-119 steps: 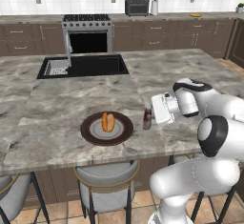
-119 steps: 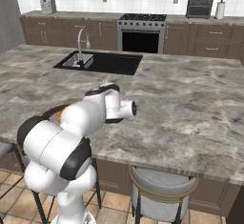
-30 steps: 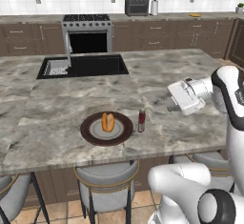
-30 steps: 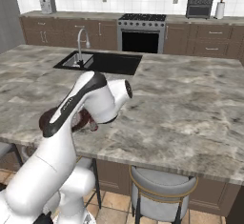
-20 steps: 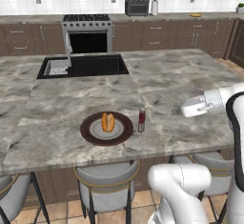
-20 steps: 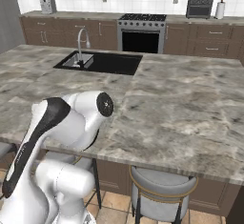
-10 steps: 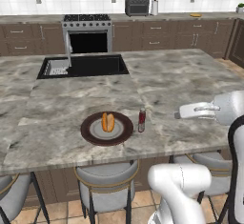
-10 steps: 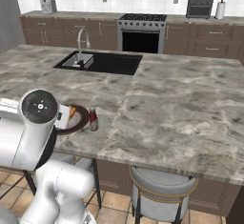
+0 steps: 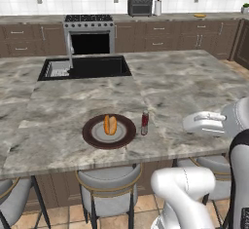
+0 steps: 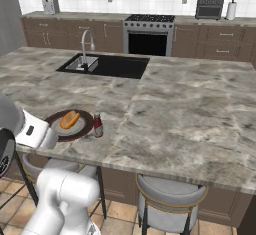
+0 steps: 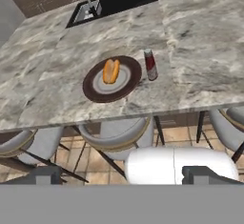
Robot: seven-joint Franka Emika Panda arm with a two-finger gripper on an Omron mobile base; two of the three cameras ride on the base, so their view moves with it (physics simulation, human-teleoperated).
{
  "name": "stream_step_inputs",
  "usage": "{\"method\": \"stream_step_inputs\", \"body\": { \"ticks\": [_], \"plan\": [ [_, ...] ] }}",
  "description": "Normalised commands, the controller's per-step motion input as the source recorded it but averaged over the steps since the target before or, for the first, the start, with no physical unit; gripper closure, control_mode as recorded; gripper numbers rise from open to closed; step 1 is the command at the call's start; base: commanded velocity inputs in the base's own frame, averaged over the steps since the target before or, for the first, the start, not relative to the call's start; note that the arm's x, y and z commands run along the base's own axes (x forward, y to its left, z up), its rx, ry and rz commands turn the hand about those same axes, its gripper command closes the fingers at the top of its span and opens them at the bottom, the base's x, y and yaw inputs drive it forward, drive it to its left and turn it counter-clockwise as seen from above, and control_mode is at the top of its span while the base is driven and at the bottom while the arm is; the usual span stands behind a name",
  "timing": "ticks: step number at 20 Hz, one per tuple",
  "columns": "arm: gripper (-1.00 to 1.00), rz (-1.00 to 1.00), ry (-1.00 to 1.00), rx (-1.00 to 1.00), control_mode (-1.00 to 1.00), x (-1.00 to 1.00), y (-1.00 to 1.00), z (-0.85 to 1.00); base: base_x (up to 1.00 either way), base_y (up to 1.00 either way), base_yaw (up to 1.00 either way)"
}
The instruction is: Move the hot dog bun to the plate on the dining table and place the condiment next to that plate. Then navigate to the fridge and take the sausage and place it on the plate as well.
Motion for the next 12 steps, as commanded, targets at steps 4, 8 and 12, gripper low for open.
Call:
{"method": "stream_step_inputs", "body": {
  "ticks": [4,8,12],
  "plan": [
    [-1.0,0.0,0.01,0.0,-1.0,0.01,-0.01,-0.05,0.0,0.0,0.0],
    [-1.0,-0.04,0.0,0.01,-1.0,-0.15,-0.34,0.0,0.0,0.0,0.0],
    [-1.0,-0.04,0.0,0.01,1.0,-0.08,-0.12,0.0,-0.32,-0.39,-0.29]
  ]
}}
